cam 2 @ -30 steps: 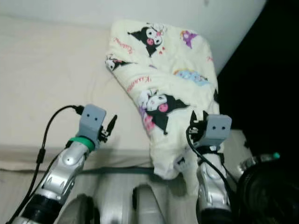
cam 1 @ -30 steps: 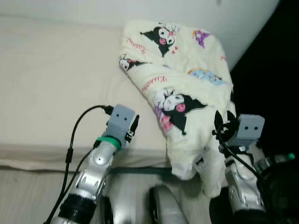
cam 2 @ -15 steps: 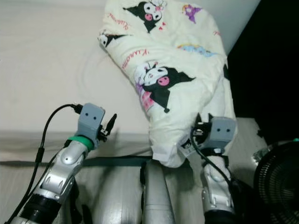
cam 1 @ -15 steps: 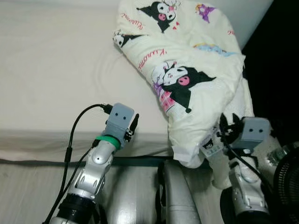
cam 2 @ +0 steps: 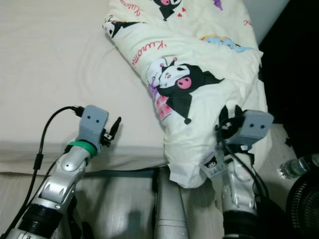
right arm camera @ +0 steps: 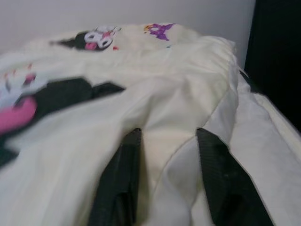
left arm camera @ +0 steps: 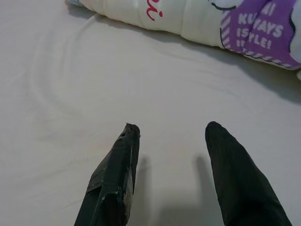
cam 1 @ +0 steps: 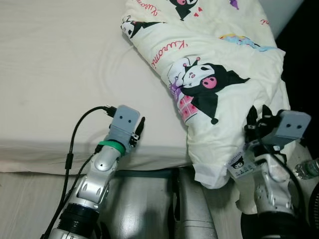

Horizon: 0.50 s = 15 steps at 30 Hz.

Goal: Clean up the room

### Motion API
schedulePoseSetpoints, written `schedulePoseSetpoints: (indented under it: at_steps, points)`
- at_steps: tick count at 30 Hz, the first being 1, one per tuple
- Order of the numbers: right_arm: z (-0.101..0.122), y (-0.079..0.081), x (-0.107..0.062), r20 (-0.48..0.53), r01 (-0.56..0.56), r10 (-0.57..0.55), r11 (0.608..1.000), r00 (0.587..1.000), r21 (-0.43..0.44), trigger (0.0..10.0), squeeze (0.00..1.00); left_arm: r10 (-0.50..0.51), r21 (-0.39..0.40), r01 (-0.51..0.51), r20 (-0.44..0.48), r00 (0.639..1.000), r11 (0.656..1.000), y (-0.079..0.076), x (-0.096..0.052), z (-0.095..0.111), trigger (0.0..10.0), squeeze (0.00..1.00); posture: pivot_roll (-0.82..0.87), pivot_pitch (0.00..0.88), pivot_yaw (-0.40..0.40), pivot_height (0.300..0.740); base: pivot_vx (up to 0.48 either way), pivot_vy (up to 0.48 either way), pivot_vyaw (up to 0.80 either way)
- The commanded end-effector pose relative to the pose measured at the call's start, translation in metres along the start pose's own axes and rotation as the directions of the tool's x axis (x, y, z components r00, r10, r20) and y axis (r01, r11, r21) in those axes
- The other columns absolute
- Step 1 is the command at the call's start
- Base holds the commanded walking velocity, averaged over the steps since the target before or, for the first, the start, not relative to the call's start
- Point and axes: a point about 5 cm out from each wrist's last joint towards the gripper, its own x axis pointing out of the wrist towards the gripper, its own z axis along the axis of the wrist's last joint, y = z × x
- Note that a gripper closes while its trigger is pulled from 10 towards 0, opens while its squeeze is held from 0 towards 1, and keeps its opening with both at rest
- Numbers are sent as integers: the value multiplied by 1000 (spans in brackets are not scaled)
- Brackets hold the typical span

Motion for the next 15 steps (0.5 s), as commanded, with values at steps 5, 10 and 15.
schedulePoseSetpoints:
  at_steps: [5, 10, 15]
  points:
    - [-20, -22, -1, -152, 151, -113, 952, 982, 266, 10000, 1000, 6, 0, -6, -34, 999, 1000, -2, -4, -7, 10000, 0, -159, 201, -2, 505, 0, 0, 0]
    - [-34, 0, 3, -258, 15, 98, 916, 961, 402, 10000, 459, 11, 0, -11, -33, 999, 1000, 0, -3, -6, 10000, 0, -156, 199, -3, 505, 0, 0, 0]
    - [-34, 16, 4, -271, -148, 248, 929, 930, 340, 10000, 0, 16, -1, -16, -35, 999, 1000, 0, -3, -6, 10000, 0, -159, 198, -7, 505, 0, 0, 0]
